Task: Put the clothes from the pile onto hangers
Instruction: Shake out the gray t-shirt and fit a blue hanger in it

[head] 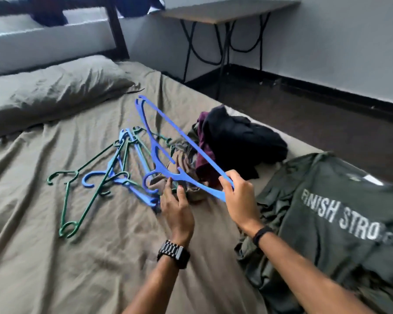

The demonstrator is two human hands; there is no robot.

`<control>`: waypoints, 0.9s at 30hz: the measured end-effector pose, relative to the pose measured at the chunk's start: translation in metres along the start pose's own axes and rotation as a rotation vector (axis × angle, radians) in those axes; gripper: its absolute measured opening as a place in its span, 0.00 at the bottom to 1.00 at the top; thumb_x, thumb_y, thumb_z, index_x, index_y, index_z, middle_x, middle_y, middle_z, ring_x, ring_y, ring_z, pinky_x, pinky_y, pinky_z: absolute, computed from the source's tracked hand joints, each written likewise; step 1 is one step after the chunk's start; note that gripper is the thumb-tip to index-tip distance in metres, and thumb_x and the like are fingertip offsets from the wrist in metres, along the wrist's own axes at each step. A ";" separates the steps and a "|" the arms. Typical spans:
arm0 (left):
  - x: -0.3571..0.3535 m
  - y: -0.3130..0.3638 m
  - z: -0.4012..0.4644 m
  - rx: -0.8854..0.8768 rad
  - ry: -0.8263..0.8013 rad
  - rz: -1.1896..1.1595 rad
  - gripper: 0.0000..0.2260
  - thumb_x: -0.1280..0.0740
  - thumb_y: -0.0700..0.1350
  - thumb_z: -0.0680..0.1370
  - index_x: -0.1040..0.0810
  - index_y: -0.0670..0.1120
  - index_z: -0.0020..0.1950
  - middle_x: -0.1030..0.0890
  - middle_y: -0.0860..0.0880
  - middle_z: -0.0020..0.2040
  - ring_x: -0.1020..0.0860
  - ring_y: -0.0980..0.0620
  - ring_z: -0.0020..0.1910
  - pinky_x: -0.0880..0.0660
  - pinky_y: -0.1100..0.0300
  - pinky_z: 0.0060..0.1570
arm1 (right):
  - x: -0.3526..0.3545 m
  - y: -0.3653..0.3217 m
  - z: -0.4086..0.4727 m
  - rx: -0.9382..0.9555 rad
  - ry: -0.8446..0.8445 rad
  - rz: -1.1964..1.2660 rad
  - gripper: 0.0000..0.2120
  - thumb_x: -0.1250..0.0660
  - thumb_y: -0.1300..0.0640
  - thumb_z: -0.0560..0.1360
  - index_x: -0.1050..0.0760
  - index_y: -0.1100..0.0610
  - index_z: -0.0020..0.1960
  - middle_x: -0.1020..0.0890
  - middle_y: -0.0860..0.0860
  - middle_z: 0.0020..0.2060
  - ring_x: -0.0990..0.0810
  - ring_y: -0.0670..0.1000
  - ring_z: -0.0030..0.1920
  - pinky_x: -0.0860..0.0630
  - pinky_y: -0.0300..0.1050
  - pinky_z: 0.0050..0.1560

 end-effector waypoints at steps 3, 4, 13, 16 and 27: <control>-0.042 0.039 -0.013 0.074 -0.075 -0.320 0.19 0.41 0.39 0.82 0.37 0.42 0.73 0.21 0.52 0.55 0.22 0.62 0.49 0.27 0.66 0.52 | 0.045 0.012 -0.016 -0.036 0.131 0.109 0.08 0.39 0.55 0.78 0.31 0.56 0.41 0.30 0.47 0.26 0.30 0.44 0.29 0.38 0.37 0.30; -0.061 0.056 -0.019 0.066 -0.144 -0.425 0.18 0.42 0.37 0.82 0.37 0.43 0.71 0.20 0.53 0.50 0.21 0.59 0.46 0.26 0.62 0.49 | 0.060 0.018 -0.021 -0.049 0.179 0.142 0.08 0.41 0.54 0.77 0.32 0.56 0.41 0.30 0.47 0.26 0.29 0.42 0.29 0.36 0.35 0.31; -0.219 0.126 -0.098 0.198 -0.710 -0.522 0.11 0.44 0.30 0.80 0.26 0.43 0.51 0.25 0.47 0.37 0.24 0.58 0.27 0.24 0.65 0.31 | 0.148 0.105 -0.052 -0.317 0.173 0.148 0.10 0.33 0.61 0.76 0.33 0.51 0.43 0.25 0.48 0.34 0.25 0.42 0.32 0.27 0.43 0.37; -0.264 0.141 -0.125 0.114 -0.849 -0.404 0.15 0.45 0.29 0.80 0.24 0.46 0.48 0.27 0.48 0.34 0.30 0.57 0.26 0.31 0.68 0.26 | 0.190 0.131 -0.064 -0.399 0.134 0.144 0.15 0.29 0.64 0.73 0.31 0.50 0.50 0.24 0.48 0.35 0.25 0.41 0.31 0.28 0.35 0.36; -0.379 0.154 -0.172 -0.143 -1.328 0.127 0.11 0.44 0.29 0.74 0.26 0.42 0.42 0.27 0.49 0.31 0.32 0.61 0.23 0.39 0.71 0.20 | 0.394 0.167 -0.046 -0.314 0.401 -0.701 0.26 0.25 0.62 0.67 0.27 0.64 0.63 0.24 0.62 0.57 0.25 0.65 0.59 0.30 0.60 0.60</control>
Point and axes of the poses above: each hand's wrist, its own z-axis towards the middle knuckle, its own x-axis out of the back of the hand, y = z × x, the point moved 10 cm from there along z, towards the middle knuckle
